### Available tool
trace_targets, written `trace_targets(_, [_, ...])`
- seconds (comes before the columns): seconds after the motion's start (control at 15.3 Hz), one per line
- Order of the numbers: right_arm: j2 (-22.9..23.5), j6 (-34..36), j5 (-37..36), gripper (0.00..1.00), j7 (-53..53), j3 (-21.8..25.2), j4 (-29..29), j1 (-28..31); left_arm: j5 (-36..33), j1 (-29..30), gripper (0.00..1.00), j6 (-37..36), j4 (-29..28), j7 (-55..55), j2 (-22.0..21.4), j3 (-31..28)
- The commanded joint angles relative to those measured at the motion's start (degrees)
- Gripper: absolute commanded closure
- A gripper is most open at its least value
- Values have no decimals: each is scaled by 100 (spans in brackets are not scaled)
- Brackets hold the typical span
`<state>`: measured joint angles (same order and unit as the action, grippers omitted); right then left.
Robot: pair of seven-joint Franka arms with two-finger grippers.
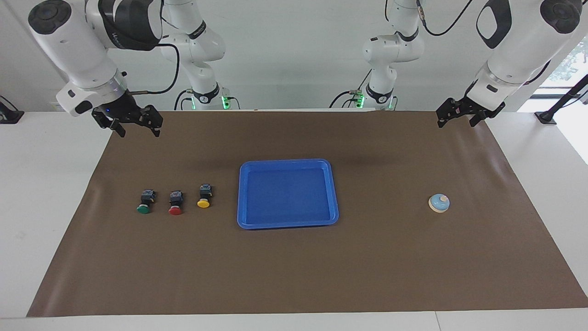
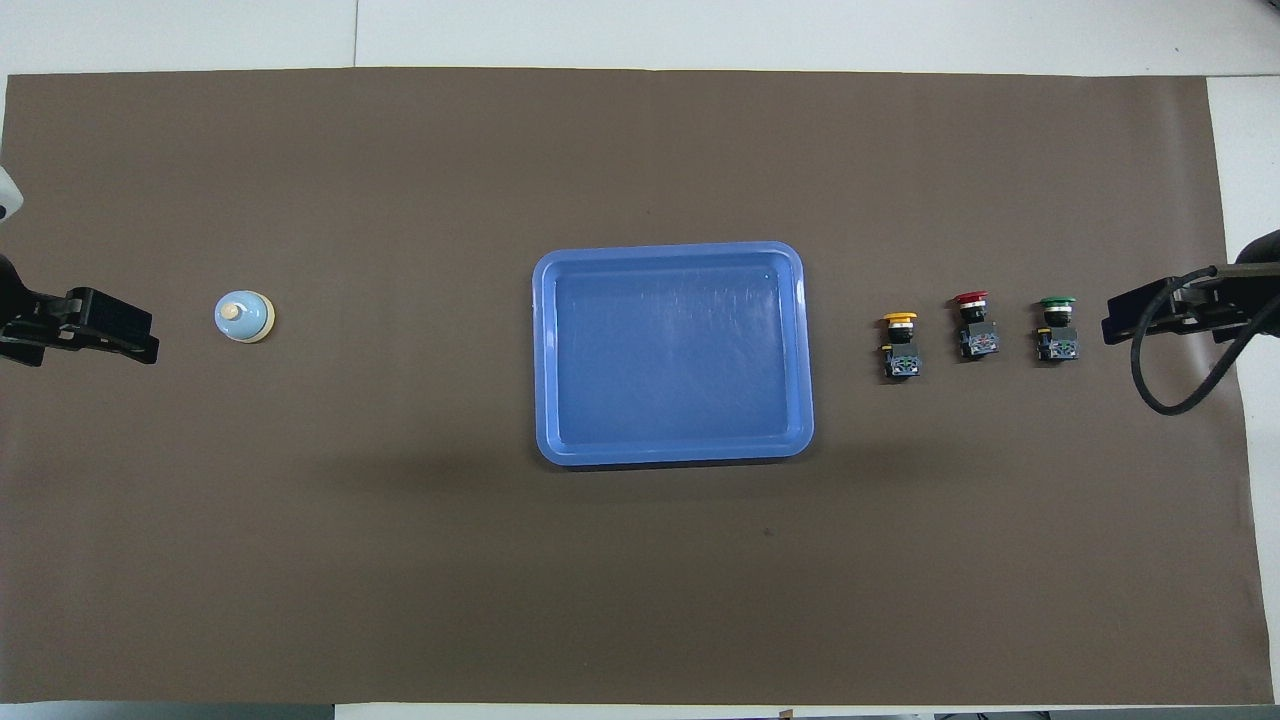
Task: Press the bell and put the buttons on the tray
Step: 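Reach the right gripper to the green button and grasp it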
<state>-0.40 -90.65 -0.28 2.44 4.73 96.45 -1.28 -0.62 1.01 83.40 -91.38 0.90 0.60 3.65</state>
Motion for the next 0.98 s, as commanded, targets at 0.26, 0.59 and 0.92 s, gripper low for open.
trace_targets(0.26, [-250,-809,-51,0,134,-33,556,277,71,-13,0,0,-2,-28,-174,-48])
trace_targets(0.59, [503,-2147,-42,0,371,-33,779,540,71,4,0,-17,-2,-28,-174,-48])
trace_targets(0.92, [1348,-3370,-42,0,792,-33,787,830,71,4,0,-17,-11,-28,-174,-48])
